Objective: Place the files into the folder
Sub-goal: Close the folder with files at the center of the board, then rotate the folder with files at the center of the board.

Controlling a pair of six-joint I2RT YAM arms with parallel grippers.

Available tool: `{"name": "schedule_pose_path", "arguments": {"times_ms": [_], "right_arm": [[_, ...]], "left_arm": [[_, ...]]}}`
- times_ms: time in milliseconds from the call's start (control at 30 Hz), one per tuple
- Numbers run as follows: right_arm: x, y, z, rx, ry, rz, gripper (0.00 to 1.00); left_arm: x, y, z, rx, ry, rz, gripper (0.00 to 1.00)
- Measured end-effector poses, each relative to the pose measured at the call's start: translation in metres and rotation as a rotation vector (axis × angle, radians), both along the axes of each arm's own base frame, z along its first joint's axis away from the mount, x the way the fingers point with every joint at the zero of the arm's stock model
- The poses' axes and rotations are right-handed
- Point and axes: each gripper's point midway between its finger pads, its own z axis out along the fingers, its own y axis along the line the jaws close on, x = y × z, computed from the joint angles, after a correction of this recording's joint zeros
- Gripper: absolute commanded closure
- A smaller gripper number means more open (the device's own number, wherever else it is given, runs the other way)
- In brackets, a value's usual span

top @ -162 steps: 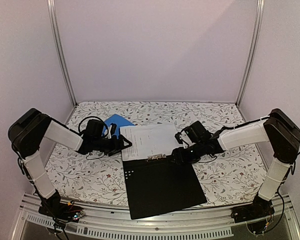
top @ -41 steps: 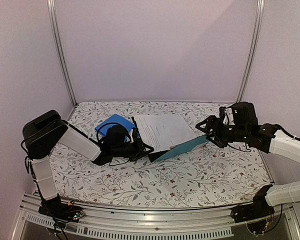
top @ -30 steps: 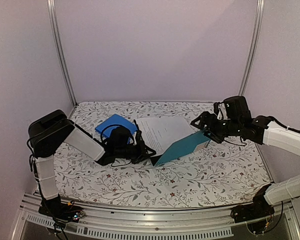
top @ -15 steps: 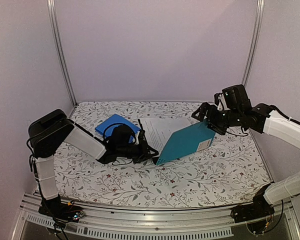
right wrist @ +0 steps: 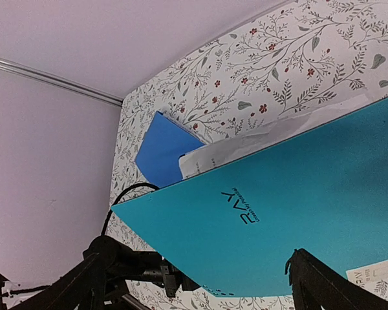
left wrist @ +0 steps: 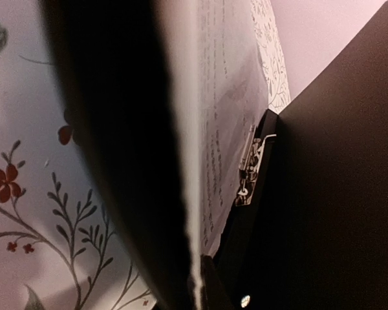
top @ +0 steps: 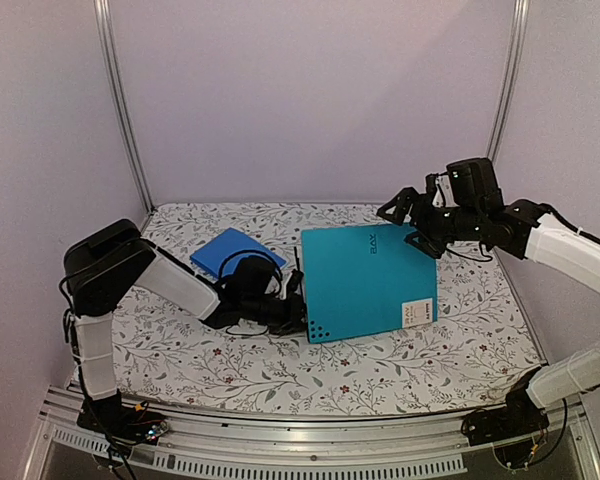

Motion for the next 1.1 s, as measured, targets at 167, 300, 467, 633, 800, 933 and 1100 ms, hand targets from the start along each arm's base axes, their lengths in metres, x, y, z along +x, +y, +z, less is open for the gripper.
{"name": "schedule_pose_path", "arguments": {"times_ms": [167, 300, 467, 633, 800, 933, 1100], "right_arm": [[0.007, 0.004, -0.011, -0.012, 0.019, -0.001, 0.01], [0.01, 0.005, -0.021, -0.046, 0.025, 0.006, 0.01], [0.011, 0.001, -0.028, -0.097, 0.017, 0.011, 0.01], [0.009, -0.015, -0.045, -0.203, 0.021, -0.006, 0.01], [0.012, -0.046, -0.067, -0.321, 0.05, -0.038, 0.01], [0.023, -0.075, -0.088, -0.402, 0.09, -0.07, 0.01], [0.038, -0.107, -0.134, -0.478, 0.204, -0.079, 0.01]], "left_arm": [[-0.009, 0.005, -0.019, 0.044, 0.041, -0.024, 0.65], [-0.012, 0.003, -0.012, 0.032, 0.019, -0.053, 0.47], [-0.015, 0.008, -0.005, 0.065, -0.011, -0.071, 0.39], [-0.018, 0.024, -0.004, 0.159, -0.039, -0.075, 0.36], [-0.021, 0.045, 0.001, 0.269, -0.07, -0.059, 0.32], [-0.022, 0.05, 0.012, 0.282, -0.101, -0.043, 0.29], [-0.035, 0.034, 0.017, 0.254, -0.106, -0.052, 0.27]]}}
